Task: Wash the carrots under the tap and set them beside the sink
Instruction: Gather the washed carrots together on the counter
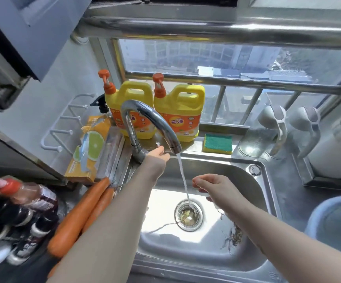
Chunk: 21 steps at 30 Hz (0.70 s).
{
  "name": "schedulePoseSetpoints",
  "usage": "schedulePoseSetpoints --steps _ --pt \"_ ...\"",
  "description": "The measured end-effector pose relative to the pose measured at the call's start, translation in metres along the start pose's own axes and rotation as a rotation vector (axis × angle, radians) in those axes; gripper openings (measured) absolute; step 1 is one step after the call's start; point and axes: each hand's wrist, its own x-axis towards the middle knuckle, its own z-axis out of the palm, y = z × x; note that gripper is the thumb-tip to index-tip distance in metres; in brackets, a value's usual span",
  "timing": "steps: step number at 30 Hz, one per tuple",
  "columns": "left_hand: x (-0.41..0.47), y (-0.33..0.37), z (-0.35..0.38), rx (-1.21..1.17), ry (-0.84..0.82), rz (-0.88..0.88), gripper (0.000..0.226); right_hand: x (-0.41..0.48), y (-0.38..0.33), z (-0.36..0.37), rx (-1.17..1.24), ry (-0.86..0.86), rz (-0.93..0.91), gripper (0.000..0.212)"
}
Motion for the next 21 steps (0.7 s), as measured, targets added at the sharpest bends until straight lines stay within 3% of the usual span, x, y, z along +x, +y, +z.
schedulePoseSetpoints --steps 10,13,18,21 --pt "-0.09 -0.069 -0.016 0.367 -0.134 -0.014 0.042 0.0 0.006 0.036 -0.111 -0.229 0.162 0.015" --pt "-0.108 -0.085 -0.036 0.433 -0.024 0.023 0.041 -0.001 0.007 0.061 -0.154 -0.331 0.199 0.012" --pt "-0.131 -0.102 -0.109 0.725 0.407 0.143 0.039 -0.005 0.009 0.12 -0.142 -0.511 0.267 0.014" --pt "-0.149 -0.113 -0.138 0.878 0.416 0.108 0.044 -0.008 0.011 0.153 -0.118 -0.582 0.341 0.016"
